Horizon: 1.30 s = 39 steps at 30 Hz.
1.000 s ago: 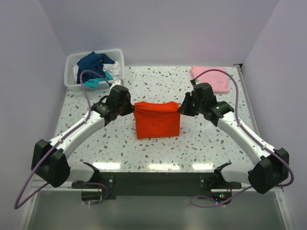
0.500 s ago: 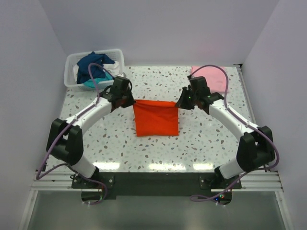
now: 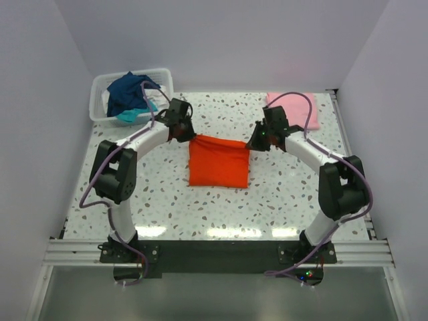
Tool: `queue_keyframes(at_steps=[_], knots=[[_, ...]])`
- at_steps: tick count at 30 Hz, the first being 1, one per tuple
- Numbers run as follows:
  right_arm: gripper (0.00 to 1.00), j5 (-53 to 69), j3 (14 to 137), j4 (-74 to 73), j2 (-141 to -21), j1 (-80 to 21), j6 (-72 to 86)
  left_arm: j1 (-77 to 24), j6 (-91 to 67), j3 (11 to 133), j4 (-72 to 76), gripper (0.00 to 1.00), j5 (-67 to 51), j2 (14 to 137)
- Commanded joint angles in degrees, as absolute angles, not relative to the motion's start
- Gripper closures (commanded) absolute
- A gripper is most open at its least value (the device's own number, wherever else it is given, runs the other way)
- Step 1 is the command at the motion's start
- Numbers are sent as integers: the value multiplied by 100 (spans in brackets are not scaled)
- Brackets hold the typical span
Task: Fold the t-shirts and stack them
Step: Fold the tshirt, then neatly place the folded tshirt to the corner
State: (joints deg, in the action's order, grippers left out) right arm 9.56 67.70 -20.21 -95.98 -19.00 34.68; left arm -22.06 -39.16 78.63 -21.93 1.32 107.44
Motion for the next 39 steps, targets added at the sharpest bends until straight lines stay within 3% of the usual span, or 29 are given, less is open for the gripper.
queue_keyframes(at_steps=[1,3,5,7,8,9,10,11,22,29,39], knots=[[100,773,7101,-1740,-9852,-1776,3568,-2109,-3648,8445,-2152,98,88,11100],[100,765,7250,-1714,-10132,-1749,3577,-2092,-3665,8656,-2215,91,105,11346],[99,773,7408,-1792,-10352,-1679,3586,-2074,-3648,8762,-2224,66,88,11486],[71,852,7672,-1854,-10599,-1626,3586,-2057,-3613,8947,-2285,44,114,11522],[40,905,7786,-2002,-10661,-1626,3534,-2057,-3586,9043,-2285,35,114,11496],[18,957,8039,-2108,-10687,-1635,3350,-2057,-3551,9096,-2294,24,123,11461],[1,1036,8120,-2179,-10679,-1635,3305,-2057,-3499,9140,-2303,4,149,11417],[1,1055,8147,-2188,-10627,-1635,3296,-2057,-3489,9175,-2303,0,158,11295],[1,2161,7014,-1257,-9439,-1915,3507,-2127,-3630,8183,-1398,0,-1018,10537],[1,2145,7329,-1265,-10106,-1951,3586,-2197,-3753,8472,-1134,0,-1477,11258],[1,1565,8384,-1784,-11495,-1925,3120,-2171,-3727,8842,-1344,0,-941,12357]])
